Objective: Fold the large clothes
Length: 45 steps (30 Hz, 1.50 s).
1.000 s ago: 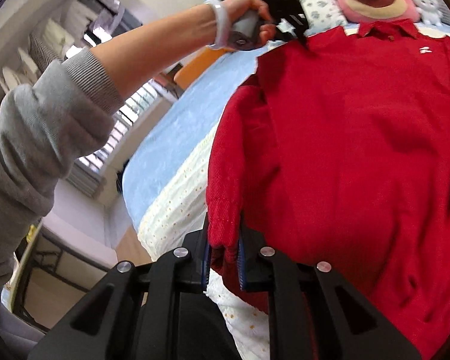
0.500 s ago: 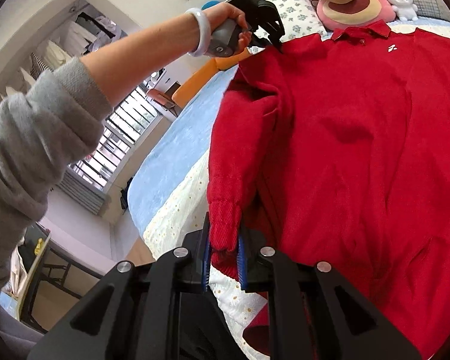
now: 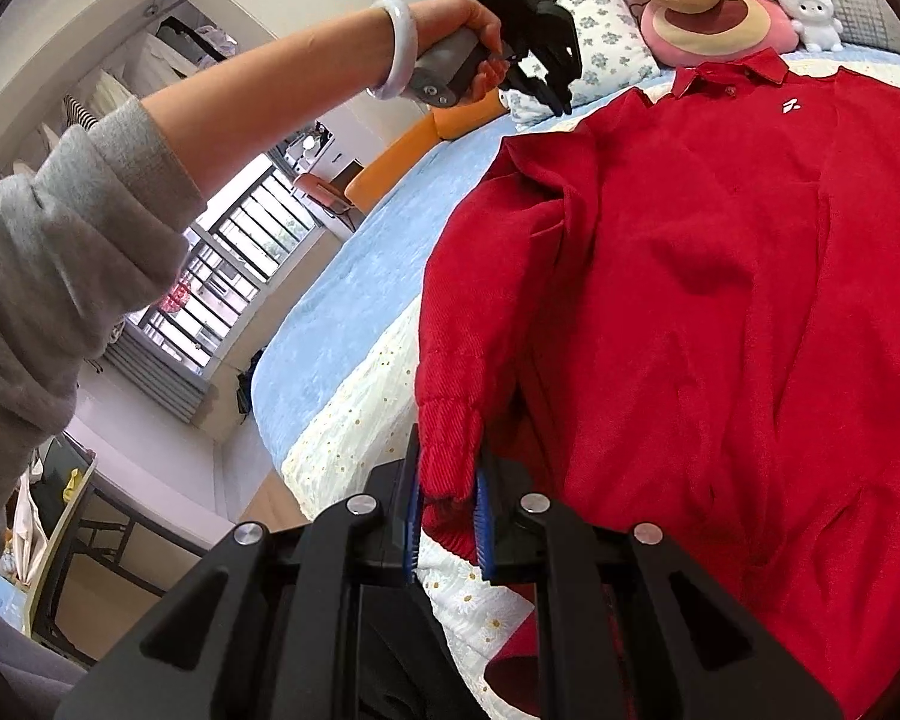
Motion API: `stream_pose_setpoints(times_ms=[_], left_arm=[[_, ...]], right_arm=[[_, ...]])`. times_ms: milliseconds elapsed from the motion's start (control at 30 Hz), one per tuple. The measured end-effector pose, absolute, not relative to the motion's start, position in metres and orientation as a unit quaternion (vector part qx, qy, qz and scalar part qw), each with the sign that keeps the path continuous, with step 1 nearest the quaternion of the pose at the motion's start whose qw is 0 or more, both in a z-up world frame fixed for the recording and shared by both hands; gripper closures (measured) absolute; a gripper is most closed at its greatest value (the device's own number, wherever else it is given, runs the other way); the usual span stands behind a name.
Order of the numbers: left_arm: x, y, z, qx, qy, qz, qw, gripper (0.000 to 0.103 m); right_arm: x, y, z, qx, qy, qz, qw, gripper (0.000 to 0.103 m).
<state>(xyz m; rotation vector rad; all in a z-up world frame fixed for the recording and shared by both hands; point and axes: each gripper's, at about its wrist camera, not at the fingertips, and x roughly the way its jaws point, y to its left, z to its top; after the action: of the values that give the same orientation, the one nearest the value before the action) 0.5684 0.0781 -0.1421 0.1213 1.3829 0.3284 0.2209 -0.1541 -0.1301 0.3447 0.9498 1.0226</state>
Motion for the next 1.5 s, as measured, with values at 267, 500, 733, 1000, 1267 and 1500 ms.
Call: stream_pose_setpoints(times_ms=[267,500,733,1000,1267,1500], left_arm=[[0.573,0.081,-0.17,0.061,0.631,0.147,0.759,0.071],[0.583,0.076,-0.171,0.067,0.616,0.144,0.772,0.057],[0.583,0.086,-0.193,0.076,0.637,0.149,0.753,0.084],[0.58,0.096,-0.166,0.053,0.631,0.144,0.76,0.095],[0.581,0.06,-0.076,-0.012,0.572,0.137,0.809,0.095],[0.588,-0.052,-0.032,-0.014,0.543,0.08,0.836,0.095]], right_arm=[[0.219,-0.147,-0.129,0.149,0.442,0.478,0.745,0.089],[0.216,-0.144,-0.128,0.144,0.441,0.485,0.742,0.089],[0.215,-0.141,-0.129,0.142,0.443,0.487,0.739,0.089],[0.219,-0.154,-0.13,0.16,0.441,0.485,0.738,0.089],[0.216,-0.2,-0.113,0.201,0.412,0.487,0.743,0.089],[0.209,-0.285,-0.12,0.273,0.393,0.448,0.755,0.089]])
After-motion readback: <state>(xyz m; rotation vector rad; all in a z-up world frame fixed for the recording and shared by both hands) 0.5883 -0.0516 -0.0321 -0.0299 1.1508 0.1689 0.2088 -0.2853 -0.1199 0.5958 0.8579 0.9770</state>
